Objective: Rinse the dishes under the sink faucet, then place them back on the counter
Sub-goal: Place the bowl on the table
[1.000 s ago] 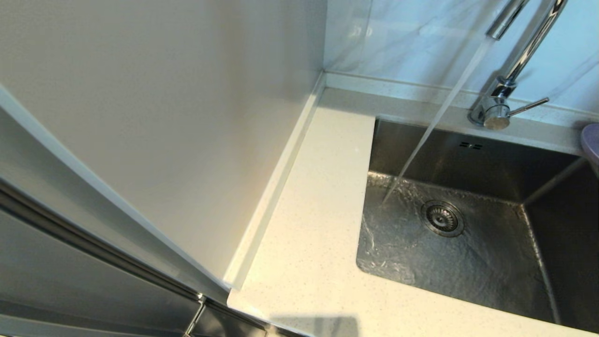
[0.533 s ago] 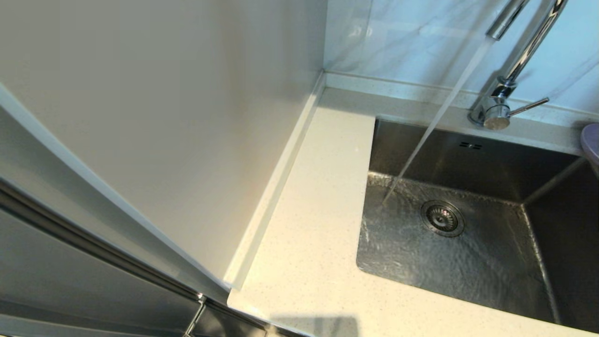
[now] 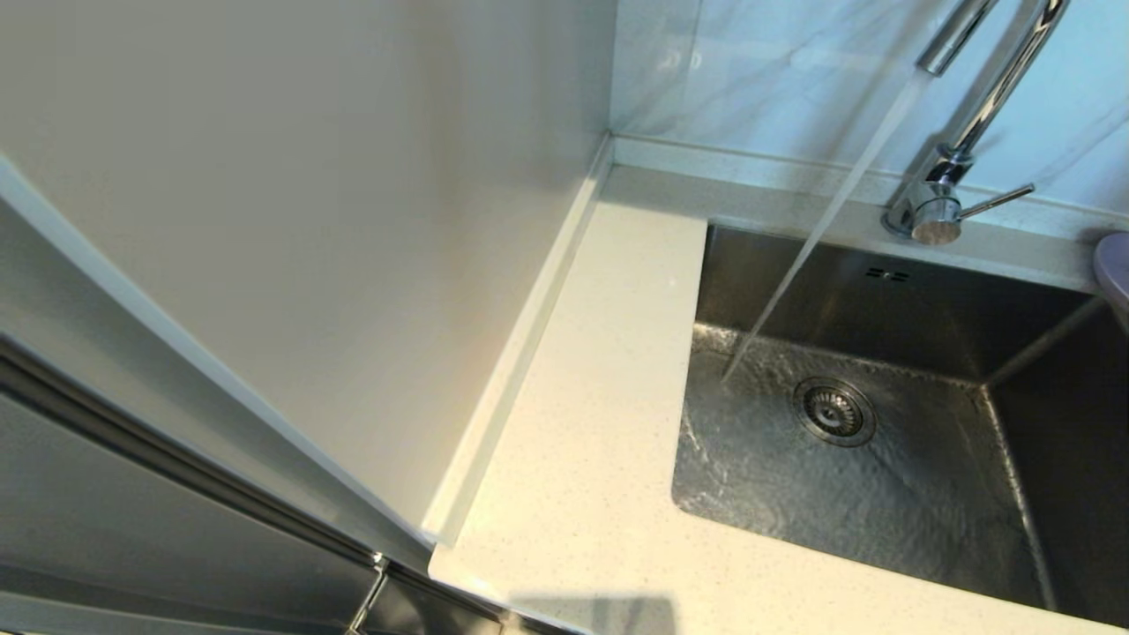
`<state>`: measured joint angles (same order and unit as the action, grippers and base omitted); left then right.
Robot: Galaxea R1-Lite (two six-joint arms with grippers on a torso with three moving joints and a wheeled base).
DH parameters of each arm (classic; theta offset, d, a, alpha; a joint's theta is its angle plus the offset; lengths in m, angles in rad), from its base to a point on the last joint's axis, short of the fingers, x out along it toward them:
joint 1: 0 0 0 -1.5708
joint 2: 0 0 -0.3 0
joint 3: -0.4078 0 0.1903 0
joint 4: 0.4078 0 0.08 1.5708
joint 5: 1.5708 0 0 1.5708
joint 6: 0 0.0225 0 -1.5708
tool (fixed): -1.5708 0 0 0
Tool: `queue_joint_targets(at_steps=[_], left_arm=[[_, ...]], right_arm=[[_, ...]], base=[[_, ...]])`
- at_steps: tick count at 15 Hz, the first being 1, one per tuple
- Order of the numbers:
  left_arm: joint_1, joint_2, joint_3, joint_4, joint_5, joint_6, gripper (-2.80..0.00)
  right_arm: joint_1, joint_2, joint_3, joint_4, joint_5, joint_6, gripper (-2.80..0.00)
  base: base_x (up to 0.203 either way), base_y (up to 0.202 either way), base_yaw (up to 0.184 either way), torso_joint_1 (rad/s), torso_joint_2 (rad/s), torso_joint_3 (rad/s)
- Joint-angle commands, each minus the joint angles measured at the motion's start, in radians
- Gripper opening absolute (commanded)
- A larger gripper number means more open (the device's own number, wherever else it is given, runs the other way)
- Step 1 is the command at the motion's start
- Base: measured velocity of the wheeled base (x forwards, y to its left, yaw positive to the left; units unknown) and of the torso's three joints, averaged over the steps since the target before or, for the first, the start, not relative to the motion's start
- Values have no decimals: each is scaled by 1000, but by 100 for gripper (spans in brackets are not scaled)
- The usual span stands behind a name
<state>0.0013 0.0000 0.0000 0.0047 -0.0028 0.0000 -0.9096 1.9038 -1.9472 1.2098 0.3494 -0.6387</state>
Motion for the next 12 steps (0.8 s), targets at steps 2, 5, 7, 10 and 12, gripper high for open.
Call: queue_joint_targets(at_steps=[2,5,7,10,12], left_arm=[[0,0,0,0,0,0,-280],[0,0,0,0,0,0,-280],[0,0,0,0,0,-2,-280],[0,0,0,0,0,-1,-280],[0,0,0,0,0,0,-280]], right_arm=[[0,-6,-11,5,0,-2,0],[0,-11,-31,-38,1,1,0],[2,-39,-33,-150,2,21,0],[2,-107,-33,-240,6,42,0],[23,-140,-33,-257,8,49,0]], base=[[0,0,0,0,0,0],[0,0,0,0,0,0],[0,0,0,0,0,0],[0,0,0,0,0,0],[0,0,0,0,0,0]])
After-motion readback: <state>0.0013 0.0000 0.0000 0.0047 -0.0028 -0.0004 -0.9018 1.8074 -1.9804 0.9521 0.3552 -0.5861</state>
